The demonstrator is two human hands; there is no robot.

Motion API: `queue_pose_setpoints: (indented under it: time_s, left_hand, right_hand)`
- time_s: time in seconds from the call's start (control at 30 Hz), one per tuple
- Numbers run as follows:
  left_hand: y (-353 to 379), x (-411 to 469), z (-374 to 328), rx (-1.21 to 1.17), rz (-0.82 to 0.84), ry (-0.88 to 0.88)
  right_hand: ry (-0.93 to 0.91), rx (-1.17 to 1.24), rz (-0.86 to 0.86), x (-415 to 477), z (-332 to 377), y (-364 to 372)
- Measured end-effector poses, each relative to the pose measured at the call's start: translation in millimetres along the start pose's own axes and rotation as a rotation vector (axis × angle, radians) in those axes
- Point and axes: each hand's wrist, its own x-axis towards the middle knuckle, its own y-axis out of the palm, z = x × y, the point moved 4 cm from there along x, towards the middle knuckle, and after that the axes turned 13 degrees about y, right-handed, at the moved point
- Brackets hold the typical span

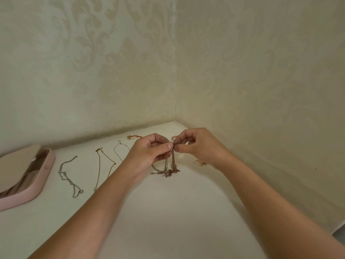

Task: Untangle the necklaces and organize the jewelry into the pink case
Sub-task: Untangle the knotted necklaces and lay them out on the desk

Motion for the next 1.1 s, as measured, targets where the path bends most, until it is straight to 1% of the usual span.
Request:
queue_pose_setpoints:
  time_s: [0.13,0.27,0.43,0.53,0.6,0.67,0.77,0.83,0.87,0.93,1.03,1.1]
  left_hand:
    - [0.3,-1.9,0.6,0.035,0.033,-0.016]
    - [-1.3,-1.5,1.3,0.147,0.020,0.005]
    - [-1.8,1.0,-0.1,0.244,0.008,0.033]
    - [0.1,1.4,-1.1,0.285,0.031,0.062]
    - [0.8,1.6,1.1,0.259,0.061,0.043]
    - [2.7,1.2,3.6,0.184,0.076,0.021]
    - [5.0,1.8,5.4,0.095,0.057,0.005]
    - [6.6,1.1,4.2,0.095,0.062,0.007]
    - [7.6,0.5,2.8,0.117,0.071,0.015]
    - [7.2,-1.0,0.9,0.202,0.074,0.031]
    - [4.3,-0.6,1.5,0.288,0.036,0.051]
    - [1.3,0.8,1.0,0.326,0.010,0.084]
  right_hand:
    - [-0.018,-0.007,-0.028,-1.8,2.0,-1.5]
    - [-0.004,-0.038,-0.032,-1.4,1.4,2.5]
    - [-0.020,-0.064,-0.021,-3.1,3.6,2.9]
    - [-0.024,-0.092,0.005,-3.7,3.6,4.9]
    - [-0.036,-0.116,0.019,-4.5,4.2,6.9]
    - [-0.057,-0.118,0.035,-6.3,6.5,8.2]
    - [-0.057,0.035,0.072,-7.3,8.6,7.7]
    - [-0.020,0.158,0.123,-5.7,7.4,8.5]
    - [0.005,0.181,0.141,-4.8,6.2,9.7]
    - [0.046,0.149,0.140,-3.7,3.7,11.4]
    - [0.067,0.028,0.072,-4.7,2.9,11.4]
    - [0.065,0.028,0.064,-5.6,3.7,10.5]
